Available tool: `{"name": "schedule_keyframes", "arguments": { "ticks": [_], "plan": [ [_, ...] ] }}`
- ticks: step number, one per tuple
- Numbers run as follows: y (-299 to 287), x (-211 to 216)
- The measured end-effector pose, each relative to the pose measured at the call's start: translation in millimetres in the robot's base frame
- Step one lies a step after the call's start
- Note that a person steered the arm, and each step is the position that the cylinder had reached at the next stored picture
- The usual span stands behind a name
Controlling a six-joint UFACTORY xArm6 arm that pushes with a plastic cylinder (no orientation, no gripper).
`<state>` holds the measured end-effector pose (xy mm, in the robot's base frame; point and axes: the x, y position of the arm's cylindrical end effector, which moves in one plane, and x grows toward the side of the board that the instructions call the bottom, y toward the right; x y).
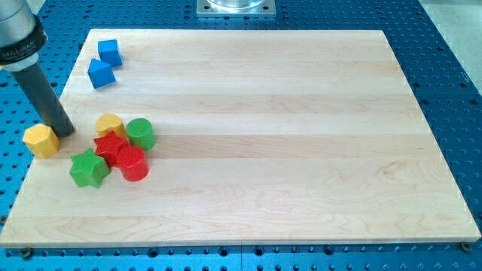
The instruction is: Place the hexagon into the green star
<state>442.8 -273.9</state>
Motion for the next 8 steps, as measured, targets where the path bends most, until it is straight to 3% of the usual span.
{"name": "schedule_keyframes", "arguments": {
  "ticks": [1,3,5,8],
  "plan": [
    [-10.9,-28.7],
    [-31.0,-36.6],
    [-30.8,35.1],
    [-10.2,63.3]
  ]
}}
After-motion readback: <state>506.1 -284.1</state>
